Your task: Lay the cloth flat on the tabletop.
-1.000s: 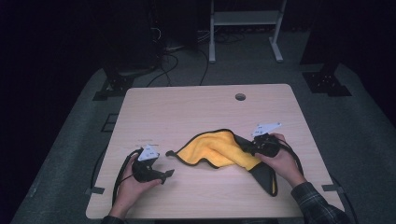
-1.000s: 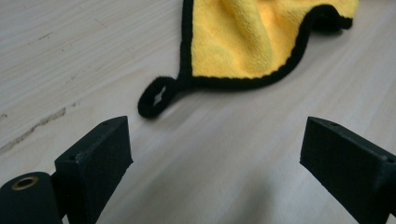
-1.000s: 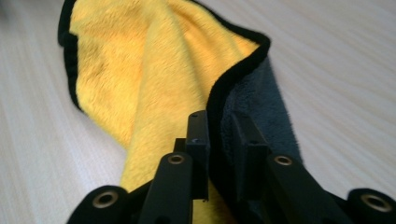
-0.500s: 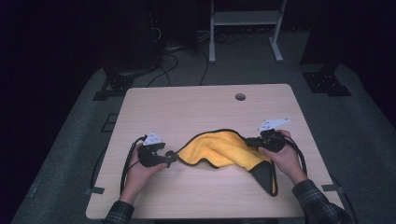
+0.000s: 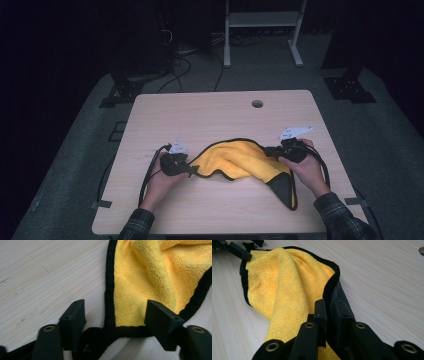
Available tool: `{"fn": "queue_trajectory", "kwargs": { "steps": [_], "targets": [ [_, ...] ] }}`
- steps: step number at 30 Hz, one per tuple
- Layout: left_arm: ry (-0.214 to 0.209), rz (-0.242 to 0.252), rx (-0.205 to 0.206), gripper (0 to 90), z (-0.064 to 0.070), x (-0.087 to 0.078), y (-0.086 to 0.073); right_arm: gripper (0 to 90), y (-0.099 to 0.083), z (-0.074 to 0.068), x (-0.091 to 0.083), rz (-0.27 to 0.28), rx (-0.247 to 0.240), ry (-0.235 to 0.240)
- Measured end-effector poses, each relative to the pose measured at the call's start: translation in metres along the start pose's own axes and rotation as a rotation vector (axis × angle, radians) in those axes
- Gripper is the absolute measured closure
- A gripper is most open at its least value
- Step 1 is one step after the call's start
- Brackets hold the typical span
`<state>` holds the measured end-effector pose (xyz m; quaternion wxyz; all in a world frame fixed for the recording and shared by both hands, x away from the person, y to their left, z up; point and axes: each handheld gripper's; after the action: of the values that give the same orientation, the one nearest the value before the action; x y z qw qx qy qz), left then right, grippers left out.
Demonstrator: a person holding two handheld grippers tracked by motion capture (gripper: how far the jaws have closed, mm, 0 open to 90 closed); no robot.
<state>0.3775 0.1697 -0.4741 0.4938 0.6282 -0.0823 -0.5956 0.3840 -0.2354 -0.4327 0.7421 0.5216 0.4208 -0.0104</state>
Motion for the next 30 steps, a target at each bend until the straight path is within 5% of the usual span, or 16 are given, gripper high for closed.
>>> {"fn": "queue_trajectory", "kwargs": {
  "steps": [6, 10, 17, 30],
  "targets": [
    [0.0, 0.011, -0.018, 64.6, 0.004, -0.002, -0.001, 81.0, 0.0, -0.001, -0.001, 0.001, 0.001, 0.0],
    [-0.025, 0.015, -0.093, 78.3, -0.001, -0.008, -0.003, 81.1, 0.0, -0.001, -0.002, 0.001, -0.001, -0.001],
    [-0.022, 0.015, -0.116, 80.1, -0.004, -0.014, -0.003, 81.1, 0.0, 0.001, -0.004, 0.011, 0.004, -0.007],
    [-0.007, 0.161, -0.058, 80.3, -0.009, -0.062, 0.021, 81.6, 0.008, 0.019, -0.027, 0.08, 0.055, -0.031]
  ]
}}
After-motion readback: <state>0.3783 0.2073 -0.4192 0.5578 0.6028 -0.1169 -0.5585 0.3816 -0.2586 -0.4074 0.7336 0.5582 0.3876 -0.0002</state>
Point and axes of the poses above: each handheld gripper's, and its own axes: x roughly forward along the jaws, y roughly out of its top, z roughly to its right, and after that the axes turned 15 degrees about -y, right-handed
